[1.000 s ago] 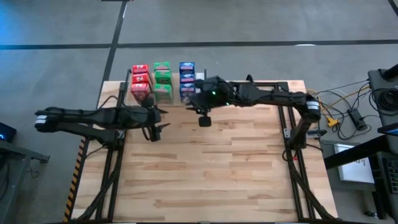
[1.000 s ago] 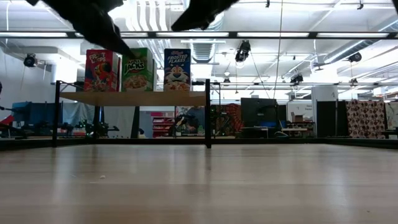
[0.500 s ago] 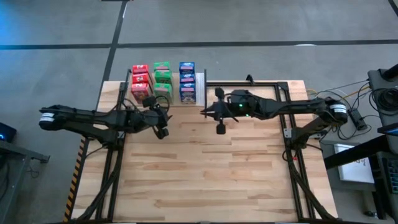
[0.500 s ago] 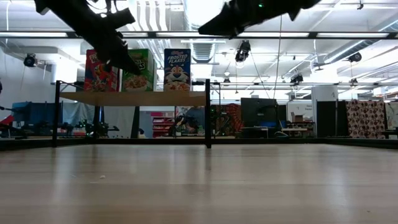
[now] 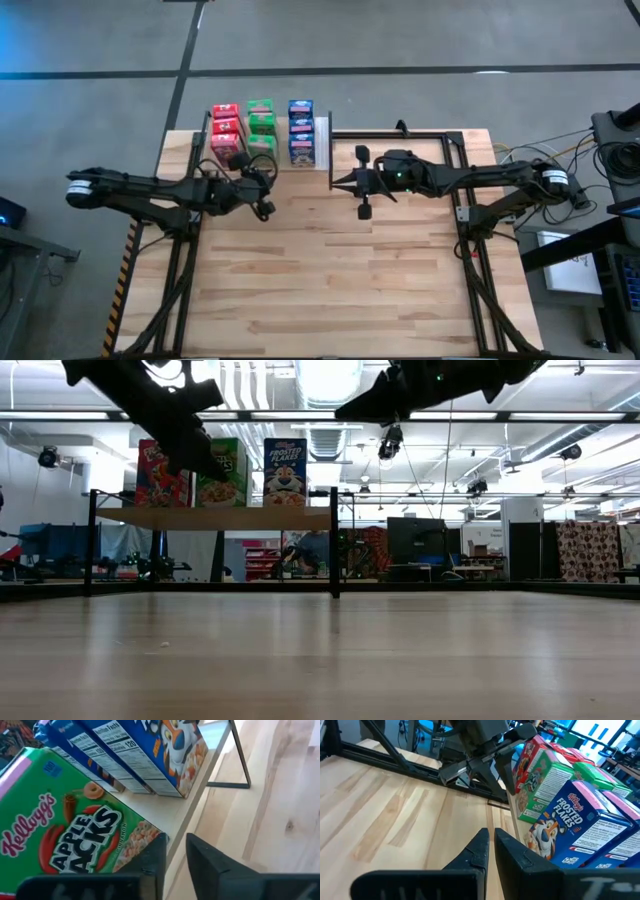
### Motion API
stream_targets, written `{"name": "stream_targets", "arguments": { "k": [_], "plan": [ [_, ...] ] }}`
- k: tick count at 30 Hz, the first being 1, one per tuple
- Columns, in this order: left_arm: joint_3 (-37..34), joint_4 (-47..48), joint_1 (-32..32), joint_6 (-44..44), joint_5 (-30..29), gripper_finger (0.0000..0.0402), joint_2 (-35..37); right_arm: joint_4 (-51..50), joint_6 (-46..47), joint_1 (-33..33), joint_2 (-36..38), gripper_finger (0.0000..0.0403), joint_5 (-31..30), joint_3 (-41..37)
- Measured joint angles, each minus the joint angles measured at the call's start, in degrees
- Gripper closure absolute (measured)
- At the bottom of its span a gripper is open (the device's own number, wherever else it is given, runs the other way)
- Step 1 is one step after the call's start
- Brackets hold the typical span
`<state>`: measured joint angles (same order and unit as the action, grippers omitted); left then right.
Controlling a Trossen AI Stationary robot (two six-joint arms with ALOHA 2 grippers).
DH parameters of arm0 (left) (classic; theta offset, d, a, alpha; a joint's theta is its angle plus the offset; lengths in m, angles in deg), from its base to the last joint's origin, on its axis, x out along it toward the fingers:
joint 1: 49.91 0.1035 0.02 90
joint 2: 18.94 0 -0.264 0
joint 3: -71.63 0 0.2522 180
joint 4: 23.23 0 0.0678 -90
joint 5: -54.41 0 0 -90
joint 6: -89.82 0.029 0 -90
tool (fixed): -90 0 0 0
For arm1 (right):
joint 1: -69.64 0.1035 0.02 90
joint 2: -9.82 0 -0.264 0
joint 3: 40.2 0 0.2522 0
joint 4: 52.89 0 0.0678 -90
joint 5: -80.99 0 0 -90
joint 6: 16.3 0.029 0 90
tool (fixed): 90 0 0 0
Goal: Stack cereal on shelf
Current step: Put the green cereal box on the shelf aligned with the other green cereal boxes
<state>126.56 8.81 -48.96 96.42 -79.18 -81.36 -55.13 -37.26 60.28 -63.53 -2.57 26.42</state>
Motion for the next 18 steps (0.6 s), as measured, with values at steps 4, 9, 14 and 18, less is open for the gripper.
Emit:
{"name": "stream_targets", "arguments": {
  "k": [4, 9, 14, 18],
  "plan": [
    [0.0, -0.3, 0.0, -0.3, 0.0, 0.0376, -0.8, -0.1, -0.7, 0.0, -0.2, 0.0385, 0.0, -0.1],
    [0.0, -1.0, 0.4, -0.3, -0.1, 0.0399, -3.1, -0.6, -1.5, 0.0, -0.2, 0.0385, 0.0, -0.2],
    [0.0, -1.8, 1.1, 0.3, -3.2, 0.0401, -6.0, -0.8, -2.2, 0.0, -0.2, 0.0385, 0.0, -0.3],
    [0.0, -2.3, 1.9, 0.3, -3.9, 0.0401, -7.2, -0.9, -2.2, 0.0, -0.2, 0.0385, 0.0, -0.5]
  ]
}}
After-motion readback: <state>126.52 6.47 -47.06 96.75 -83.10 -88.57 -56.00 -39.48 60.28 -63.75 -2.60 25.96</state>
